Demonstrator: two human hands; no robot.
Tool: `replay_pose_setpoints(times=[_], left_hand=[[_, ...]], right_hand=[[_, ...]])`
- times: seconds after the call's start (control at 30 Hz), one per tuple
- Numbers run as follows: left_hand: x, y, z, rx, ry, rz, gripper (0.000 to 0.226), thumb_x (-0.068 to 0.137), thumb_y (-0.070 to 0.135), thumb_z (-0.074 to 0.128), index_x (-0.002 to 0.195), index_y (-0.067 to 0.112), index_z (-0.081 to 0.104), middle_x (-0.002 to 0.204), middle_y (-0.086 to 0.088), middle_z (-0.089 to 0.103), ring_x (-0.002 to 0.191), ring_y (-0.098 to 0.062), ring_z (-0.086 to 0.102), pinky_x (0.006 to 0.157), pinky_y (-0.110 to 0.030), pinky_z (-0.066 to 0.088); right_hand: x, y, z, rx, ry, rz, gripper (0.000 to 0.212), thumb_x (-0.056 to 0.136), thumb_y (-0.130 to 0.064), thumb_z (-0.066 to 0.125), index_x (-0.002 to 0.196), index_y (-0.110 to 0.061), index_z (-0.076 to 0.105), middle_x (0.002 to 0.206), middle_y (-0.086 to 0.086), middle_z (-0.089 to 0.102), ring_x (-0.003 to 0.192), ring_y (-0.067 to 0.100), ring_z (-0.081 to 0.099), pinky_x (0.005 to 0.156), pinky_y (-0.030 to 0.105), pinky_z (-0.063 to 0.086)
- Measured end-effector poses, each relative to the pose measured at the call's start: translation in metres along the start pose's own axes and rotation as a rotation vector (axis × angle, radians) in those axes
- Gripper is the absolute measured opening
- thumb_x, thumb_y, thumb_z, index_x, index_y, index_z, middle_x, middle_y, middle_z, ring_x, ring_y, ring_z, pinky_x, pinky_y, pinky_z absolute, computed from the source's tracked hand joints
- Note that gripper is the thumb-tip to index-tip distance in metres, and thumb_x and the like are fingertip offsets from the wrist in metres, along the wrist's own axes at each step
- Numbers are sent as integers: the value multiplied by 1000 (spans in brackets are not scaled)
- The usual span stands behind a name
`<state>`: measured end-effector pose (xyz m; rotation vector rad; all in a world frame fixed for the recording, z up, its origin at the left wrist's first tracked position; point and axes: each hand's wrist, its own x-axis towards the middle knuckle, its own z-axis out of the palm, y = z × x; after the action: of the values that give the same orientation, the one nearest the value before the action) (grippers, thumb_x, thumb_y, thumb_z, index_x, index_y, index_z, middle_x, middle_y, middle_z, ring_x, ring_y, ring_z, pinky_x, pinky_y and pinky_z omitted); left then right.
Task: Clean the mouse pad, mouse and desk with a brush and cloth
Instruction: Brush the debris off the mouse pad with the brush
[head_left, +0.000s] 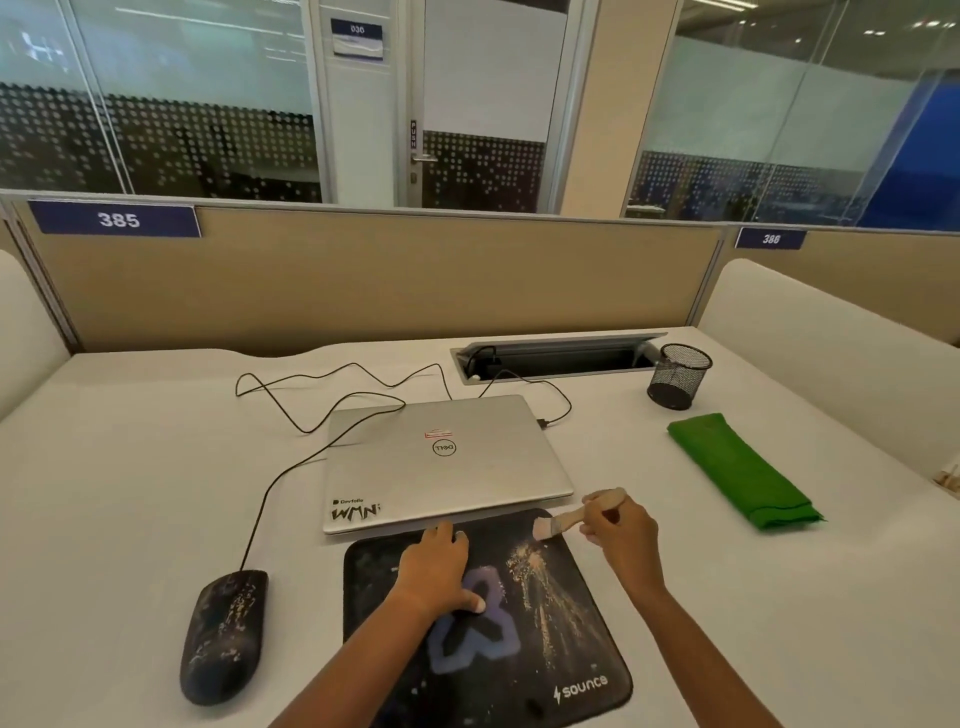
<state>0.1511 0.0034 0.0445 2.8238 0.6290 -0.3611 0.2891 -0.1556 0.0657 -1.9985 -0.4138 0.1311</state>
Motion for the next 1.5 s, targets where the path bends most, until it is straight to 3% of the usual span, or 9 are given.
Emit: replay_pose_setpoints(times=[0.17,0.33,0.47,0.6,0.73,0.93,1.1,1.27,1.5], left_hand=[[3,3,-3,16,1,0,82,80,48,66,143,10,30,147,-12,28,135,-28,32,107,-38,37],[6,2,-5,20,-29,-1,84,77,48,69,142,11,30,148,-11,26,136,-28,30,108,-38,37],[6,2,-4,29,-45,-10,93,76,48,70,147,11,21,152,-11,20,139,-28,25,110,-39,35],[3,-1,-6,10,-72,-4,103,74,50,72,149,11,14,153,-11,16,141,-28,22,112,-40,33],[1,-1,-5,-13,-95,-11,106,75,48,72,150,11,7,156,-11,8,144,-29,13,114,-42,28],[-2,-1,-4,-20,-87,-22,106,75,48,71,151,12,6,156,-11,9,144,-29,15,115,-42,28],[-3,-2,-2,-28,-80,-23,105,75,49,71,151,13,7,156,-10,9,143,-29,16,115,-42,28],[-1,-1,-1,-22,-81,-30,105,75,48,71,151,13,8,155,-11,10,143,-29,16,115,-42,27],[-1,0,0,-10,-76,-33,104,76,48,70,150,13,7,156,-11,9,144,-29,14,115,-43,26]], right_hand=[[7,-6,-4,52,82,-63,12,89,-2,55,95,2,64,83,13,66,71,24,65,68,31,58],[1,-11,20,44,-106,-45,11,90,-7,55,96,-3,63,82,9,65,77,24,67,62,16,54],[9,-9,0,-140,-41,-124,11,89,-4,54,92,1,63,83,13,66,78,31,66,69,34,53],[5,-12,-11,-150,38,-181,10,89,-4,54,87,-2,63,77,11,66,70,25,65,65,33,52],[-18,-18,14,146,-156,-31,13,89,-8,56,82,-17,61,73,0,65,65,9,65,60,15,56],[-19,-10,13,33,-237,-5,12,90,-10,55,97,-4,63,81,9,67,66,13,66,59,11,54],[-8,-10,-11,-159,-89,-110,13,90,-6,55,95,3,62,82,17,66,77,31,67,72,37,57],[-25,-24,1,-89,-102,-166,7,91,-10,54,85,-9,60,75,3,63,68,14,63,55,8,48],[-40,-24,24,10,-277,-62,11,91,-12,54,97,-7,62,82,8,67,76,18,67,68,19,53]])
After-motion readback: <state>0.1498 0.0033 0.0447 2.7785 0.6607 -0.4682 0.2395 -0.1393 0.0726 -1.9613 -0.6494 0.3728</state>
